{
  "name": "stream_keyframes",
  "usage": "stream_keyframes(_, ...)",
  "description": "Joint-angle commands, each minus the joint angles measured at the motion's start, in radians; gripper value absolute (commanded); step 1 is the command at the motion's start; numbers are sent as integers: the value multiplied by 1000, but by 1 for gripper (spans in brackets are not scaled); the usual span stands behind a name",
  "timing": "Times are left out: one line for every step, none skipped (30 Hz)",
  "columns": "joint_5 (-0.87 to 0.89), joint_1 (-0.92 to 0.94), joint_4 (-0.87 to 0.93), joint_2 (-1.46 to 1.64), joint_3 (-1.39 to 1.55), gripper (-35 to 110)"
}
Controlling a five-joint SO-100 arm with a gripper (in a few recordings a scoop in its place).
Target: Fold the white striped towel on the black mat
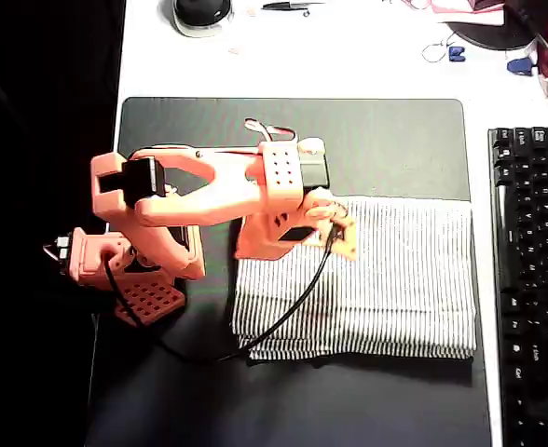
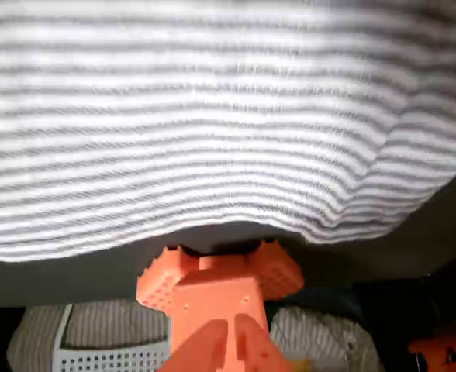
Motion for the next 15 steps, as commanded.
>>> stream_keyframes(-12, 9, -40, 41, 57, 0)
stream_keyframes(-14, 9, -57, 46, 83, 0)
stream_keyframes(-14, 6, -75, 51, 109, 0)
stream_keyframes(-14, 5, -94, 58, 137, 0)
stream_keyframes(-14, 5, -117, 66, 163, 0)
stream_keyframes(-14, 5, -144, 74, 192, 0)
stream_keyframes(-15, 8, -173, 83, 224, 0)
stream_keyframes(-21, 15, -195, 91, 249, 0)
stream_keyframes(-28, 20, -213, 95, 272, 0)
stream_keyframes(-29, 25, -233, 103, 293, 0)
stream_keyframes(-26, 25, -253, 109, 311, 0)
stream_keyframes(-18, 20, -273, 115, 328, 0)
stream_keyframes(-15, 14, -293, 127, 347, 0)
stream_keyframes(-12, 9, -313, 143, 364, 0)
stream_keyframes(-6, 3, -336, 161, 382, 0)
